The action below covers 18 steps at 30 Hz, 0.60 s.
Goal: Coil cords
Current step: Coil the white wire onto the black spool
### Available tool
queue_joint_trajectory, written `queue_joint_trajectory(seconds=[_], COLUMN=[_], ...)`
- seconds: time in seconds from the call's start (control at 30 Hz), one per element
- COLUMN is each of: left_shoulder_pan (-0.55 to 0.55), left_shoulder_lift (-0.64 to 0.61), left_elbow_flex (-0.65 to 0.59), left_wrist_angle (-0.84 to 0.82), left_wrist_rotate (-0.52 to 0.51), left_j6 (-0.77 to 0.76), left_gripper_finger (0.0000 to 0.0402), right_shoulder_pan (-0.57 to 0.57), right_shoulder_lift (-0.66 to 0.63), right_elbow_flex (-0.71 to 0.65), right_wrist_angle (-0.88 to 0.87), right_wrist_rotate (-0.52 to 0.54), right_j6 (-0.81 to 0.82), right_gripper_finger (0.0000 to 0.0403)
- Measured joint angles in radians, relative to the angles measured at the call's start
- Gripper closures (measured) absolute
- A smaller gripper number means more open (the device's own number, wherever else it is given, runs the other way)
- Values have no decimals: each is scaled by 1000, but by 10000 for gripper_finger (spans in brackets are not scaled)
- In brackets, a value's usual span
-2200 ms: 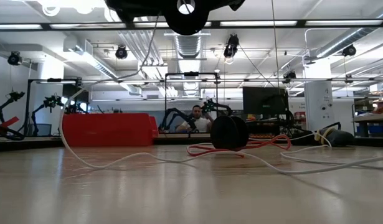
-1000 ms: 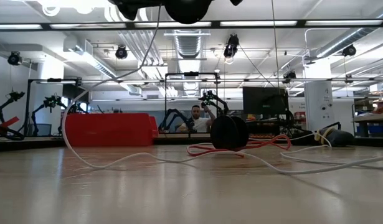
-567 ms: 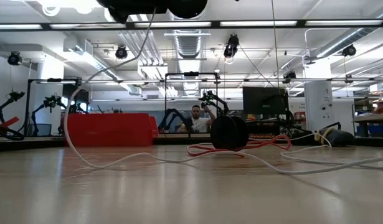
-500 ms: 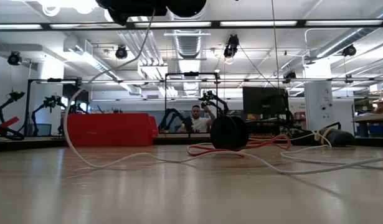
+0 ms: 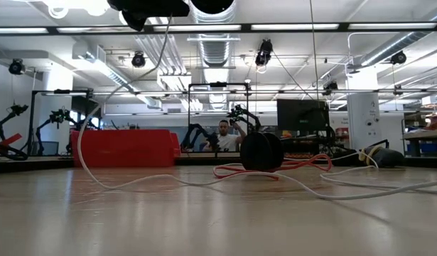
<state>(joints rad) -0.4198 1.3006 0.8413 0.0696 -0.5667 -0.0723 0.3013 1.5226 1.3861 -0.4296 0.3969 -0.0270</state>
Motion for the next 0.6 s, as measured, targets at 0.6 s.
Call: queue_joint_trajectory(seconds=[0.6], left_shoulder_pan=[0], left_shoulder_lift=[-1], left_elbow_flex=[-16], left_wrist_angle=[-36], left_wrist_rotate=[-28], left_j6=[-45], left_gripper_finger=[401], right_shoulder_pan=[28], right_shoulder_lift=[-32], right_elbow_flex=[-1], right_wrist_angle=[75], right_wrist_rotate=[4], right_j6=[-41], right_gripper_finger=[402])
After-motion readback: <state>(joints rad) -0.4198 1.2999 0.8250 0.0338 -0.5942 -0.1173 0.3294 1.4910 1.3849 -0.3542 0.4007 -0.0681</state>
